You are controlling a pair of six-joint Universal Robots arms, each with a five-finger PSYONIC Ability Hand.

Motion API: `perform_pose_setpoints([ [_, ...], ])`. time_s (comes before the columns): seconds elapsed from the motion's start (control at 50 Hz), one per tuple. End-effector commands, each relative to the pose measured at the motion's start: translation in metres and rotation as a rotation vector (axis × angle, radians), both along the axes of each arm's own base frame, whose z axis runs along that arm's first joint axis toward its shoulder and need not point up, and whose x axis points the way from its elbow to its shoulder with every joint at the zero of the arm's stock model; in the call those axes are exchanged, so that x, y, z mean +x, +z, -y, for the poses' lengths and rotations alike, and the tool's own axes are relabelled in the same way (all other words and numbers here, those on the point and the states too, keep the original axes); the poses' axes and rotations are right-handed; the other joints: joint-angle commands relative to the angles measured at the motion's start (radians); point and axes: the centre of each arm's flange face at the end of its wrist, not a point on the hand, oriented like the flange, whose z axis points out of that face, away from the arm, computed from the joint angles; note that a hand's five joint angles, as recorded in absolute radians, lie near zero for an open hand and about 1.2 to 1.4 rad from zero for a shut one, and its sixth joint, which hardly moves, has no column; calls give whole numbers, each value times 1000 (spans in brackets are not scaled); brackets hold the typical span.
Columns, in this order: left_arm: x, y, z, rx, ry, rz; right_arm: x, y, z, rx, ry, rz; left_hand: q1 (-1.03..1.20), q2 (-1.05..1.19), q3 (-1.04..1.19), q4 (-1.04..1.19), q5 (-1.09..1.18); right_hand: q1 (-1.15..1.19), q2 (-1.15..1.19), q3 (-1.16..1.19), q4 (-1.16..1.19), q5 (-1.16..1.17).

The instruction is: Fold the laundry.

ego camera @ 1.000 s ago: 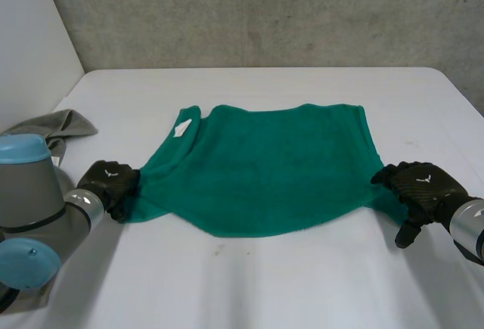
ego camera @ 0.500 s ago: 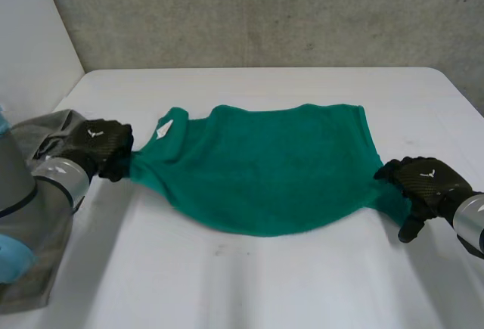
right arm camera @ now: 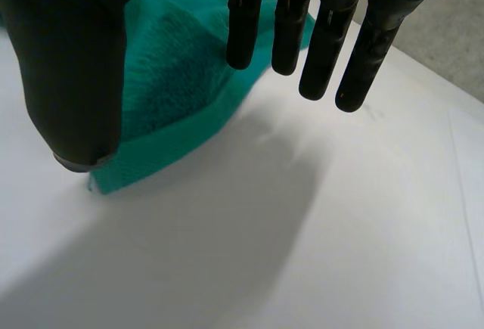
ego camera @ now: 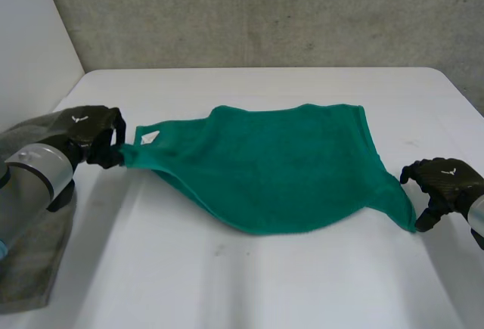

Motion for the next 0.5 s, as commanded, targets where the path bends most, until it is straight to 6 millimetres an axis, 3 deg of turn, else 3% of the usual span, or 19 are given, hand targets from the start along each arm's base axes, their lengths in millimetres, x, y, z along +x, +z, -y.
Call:
perform_pose_setpoints([
  [0.02,2,3,2,-11,8,-3,-2,-10,15,43,-45,79,300,219,204,198,262,156,94,86,84,101],
  [0.24,4,1,3,-5,16,-2,-1,-5,24,121,-116,251,300,219,204,198,262,86,24,16,13,30],
  [0.5,6,1,3,-2,20,-1,9,-22,25,203,-96,286,300,219,204,198,262,153,91,83,81,97],
])
